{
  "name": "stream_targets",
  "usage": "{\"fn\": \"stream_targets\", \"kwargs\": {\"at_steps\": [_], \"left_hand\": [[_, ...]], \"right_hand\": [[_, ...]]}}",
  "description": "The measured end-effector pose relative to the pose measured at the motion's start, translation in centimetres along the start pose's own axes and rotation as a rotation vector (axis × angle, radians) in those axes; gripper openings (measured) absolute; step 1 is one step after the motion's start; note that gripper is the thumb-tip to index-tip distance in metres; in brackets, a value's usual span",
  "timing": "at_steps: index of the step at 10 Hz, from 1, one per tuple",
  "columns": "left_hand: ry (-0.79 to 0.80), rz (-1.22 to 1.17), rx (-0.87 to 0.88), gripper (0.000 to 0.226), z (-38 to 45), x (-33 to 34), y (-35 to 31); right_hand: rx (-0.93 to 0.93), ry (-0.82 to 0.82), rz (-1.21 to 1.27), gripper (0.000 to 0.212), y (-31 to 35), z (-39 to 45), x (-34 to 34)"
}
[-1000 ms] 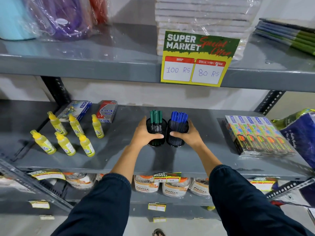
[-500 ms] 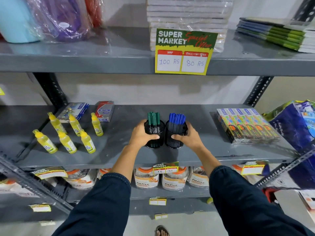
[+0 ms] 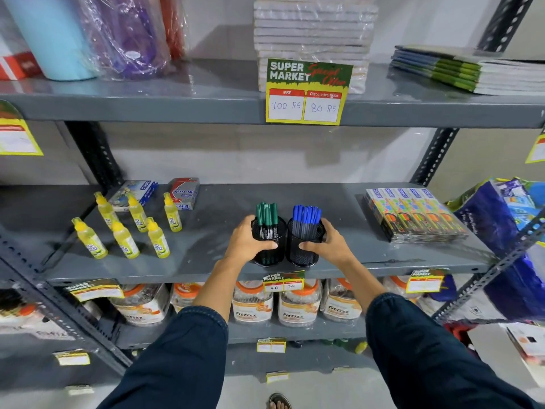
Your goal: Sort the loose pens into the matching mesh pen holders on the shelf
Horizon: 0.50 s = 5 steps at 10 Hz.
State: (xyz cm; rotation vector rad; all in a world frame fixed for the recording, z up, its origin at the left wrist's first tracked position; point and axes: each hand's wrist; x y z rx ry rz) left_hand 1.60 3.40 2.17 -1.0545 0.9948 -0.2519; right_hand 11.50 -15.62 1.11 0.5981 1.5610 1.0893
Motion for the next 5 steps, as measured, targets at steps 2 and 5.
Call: {"fn": "stream_targets", "kwargs": {"at_steps": [2,5], "left_hand": [[0.008,0.013,-0.02,0.088,-0.9,-0.1,-0.2],[-0.016,0.072,-0.005,0.116,-2.0,-0.4,-0.9]], "right_hand": [[0.001,0.018,0.029,0.088,-0.1,-0.6,-0.2],[-0.028,-0.051,0.111,0.11,1.7,-2.1,-1.2]]}}
Point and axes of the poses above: each hand's wrist, its own z-axis towards the middle knuckle, its own x-axis out of the palm, y = z × x, and after that the axes turned 10 degrees about -y, right-handed
